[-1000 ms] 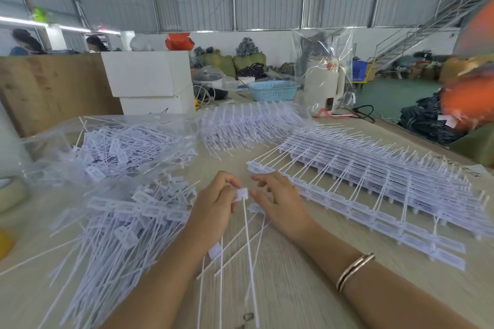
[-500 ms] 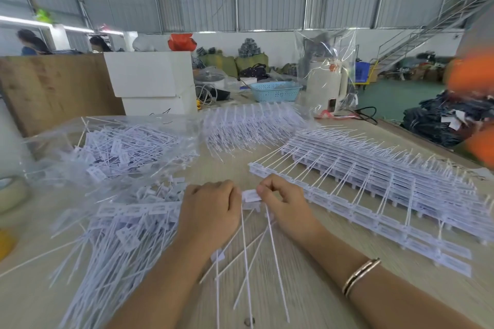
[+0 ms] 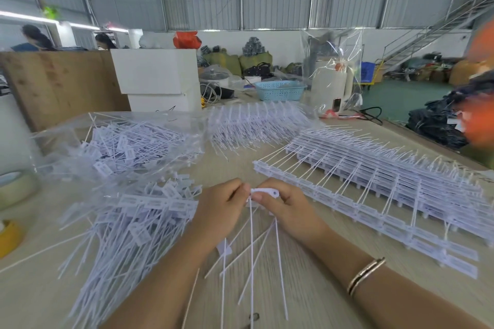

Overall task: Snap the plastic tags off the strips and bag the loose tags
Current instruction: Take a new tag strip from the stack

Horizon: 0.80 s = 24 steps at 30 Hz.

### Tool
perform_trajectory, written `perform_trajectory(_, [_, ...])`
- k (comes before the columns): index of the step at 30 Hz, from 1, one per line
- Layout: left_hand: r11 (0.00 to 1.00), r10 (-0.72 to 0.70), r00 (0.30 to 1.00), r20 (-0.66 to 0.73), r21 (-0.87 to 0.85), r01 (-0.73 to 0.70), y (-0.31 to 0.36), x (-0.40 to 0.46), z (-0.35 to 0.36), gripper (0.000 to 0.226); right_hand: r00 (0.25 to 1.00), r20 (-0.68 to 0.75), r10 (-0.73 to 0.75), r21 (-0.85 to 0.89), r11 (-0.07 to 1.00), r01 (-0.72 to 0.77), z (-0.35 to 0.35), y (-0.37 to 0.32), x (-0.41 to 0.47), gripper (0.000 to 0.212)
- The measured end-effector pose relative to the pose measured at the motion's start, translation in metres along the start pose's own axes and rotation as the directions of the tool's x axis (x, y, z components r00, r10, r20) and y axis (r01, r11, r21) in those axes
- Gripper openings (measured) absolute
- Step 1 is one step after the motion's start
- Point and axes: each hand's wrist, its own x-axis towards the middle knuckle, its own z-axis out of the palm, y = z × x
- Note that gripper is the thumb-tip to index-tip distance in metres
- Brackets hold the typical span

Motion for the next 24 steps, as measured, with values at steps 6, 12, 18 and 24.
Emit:
perform_trajectory(6, [0.984, -0.074, 0.997, 0.000, -0.160, 0.072, 0.004, 0.001, 0.004, 0.046, 0.992, -0.066, -0.107, -0.164, 0.982, 0.095, 0.002, -0.004, -0.001, 0.013])
perform_trajectory(12, [0.981, -0.036, 0.999, 0.014, -0.192, 0.038, 0.008, -0.003, 0.006, 0.039, 0.999, -0.008, -0.047, 0.207, 0.977, 0.048, 0.000, -0.002, -0.002, 0.017])
perform_trajectory(18, [0.956, -0.093, 0.988, -0.124, -0.289, 0.054, 0.002, 0.003, -0.014, 0.040, 0.994, -0.069, 0.085, 0.350, 0.935, -0.056, -0.016, 0.008, 0.003, 0.019])
perform_trajectory(24, [0.988, 0.147, 0.987, -0.058, 0.056, -0.144, -0.001, -0.004, -0.002, 0.021, 0.980, -0.164, 0.110, -0.293, 0.944, -0.155, -0.004, 0.009, 0.003, 0.015])
